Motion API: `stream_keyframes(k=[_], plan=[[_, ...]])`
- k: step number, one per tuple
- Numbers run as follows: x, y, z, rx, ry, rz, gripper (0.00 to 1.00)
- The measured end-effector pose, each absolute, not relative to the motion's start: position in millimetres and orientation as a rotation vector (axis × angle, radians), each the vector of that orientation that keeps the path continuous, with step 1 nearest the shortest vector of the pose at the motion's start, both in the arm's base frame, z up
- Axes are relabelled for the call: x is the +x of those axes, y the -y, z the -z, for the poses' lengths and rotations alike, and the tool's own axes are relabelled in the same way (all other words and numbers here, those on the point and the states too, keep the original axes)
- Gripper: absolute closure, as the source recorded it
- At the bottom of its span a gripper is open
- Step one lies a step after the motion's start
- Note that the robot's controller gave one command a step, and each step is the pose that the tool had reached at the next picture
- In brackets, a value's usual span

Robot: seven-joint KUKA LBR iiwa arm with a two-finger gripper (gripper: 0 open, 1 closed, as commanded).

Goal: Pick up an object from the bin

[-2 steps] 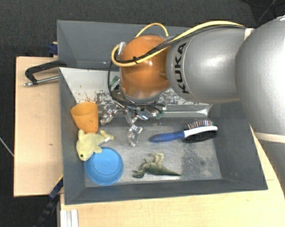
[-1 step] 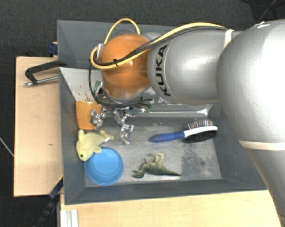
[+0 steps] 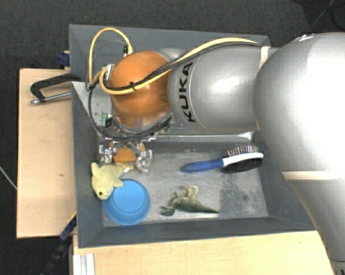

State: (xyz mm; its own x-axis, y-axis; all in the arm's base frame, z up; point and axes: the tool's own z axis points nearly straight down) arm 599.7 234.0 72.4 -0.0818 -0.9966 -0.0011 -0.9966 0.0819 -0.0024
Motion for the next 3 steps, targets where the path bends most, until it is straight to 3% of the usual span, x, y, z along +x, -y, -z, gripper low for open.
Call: stream_keyframes(k=[1,2,3], plan=[[600.6,-235,-74,-2.120,-2.312,-0.002,0.00],[600.9,-236,-75,-2.119,-2.310,-0.004,1.00],[602.8,-239,-123,-2.112,-2.309,0.002,1.00]])
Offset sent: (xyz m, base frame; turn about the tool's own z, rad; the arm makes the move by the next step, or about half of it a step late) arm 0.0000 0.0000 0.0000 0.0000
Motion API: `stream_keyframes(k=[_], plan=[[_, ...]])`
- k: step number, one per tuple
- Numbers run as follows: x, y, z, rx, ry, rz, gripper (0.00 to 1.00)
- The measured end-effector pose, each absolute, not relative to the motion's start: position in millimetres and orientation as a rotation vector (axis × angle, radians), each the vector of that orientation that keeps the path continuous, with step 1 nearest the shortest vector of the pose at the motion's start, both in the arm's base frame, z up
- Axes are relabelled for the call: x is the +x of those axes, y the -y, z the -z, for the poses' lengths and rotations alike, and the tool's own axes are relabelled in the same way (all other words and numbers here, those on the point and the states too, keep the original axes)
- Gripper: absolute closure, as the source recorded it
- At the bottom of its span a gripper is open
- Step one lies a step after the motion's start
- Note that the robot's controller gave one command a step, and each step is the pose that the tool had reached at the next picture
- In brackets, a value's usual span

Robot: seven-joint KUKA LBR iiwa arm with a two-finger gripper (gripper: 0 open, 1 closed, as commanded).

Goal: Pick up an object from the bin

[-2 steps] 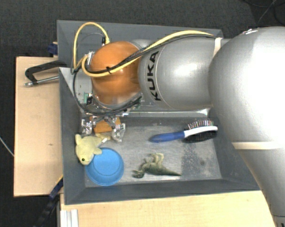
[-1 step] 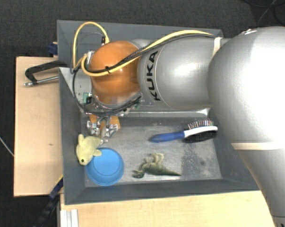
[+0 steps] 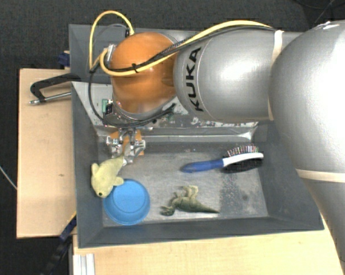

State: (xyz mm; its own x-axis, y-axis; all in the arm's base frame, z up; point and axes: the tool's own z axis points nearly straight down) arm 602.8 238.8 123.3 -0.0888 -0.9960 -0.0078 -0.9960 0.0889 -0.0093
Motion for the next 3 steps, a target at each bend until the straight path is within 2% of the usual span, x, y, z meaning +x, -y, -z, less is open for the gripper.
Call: stream_keyframes(k=[3], plan=[[607.3,-243,-166,-2.099,-2.324,-0.001,1.00]])
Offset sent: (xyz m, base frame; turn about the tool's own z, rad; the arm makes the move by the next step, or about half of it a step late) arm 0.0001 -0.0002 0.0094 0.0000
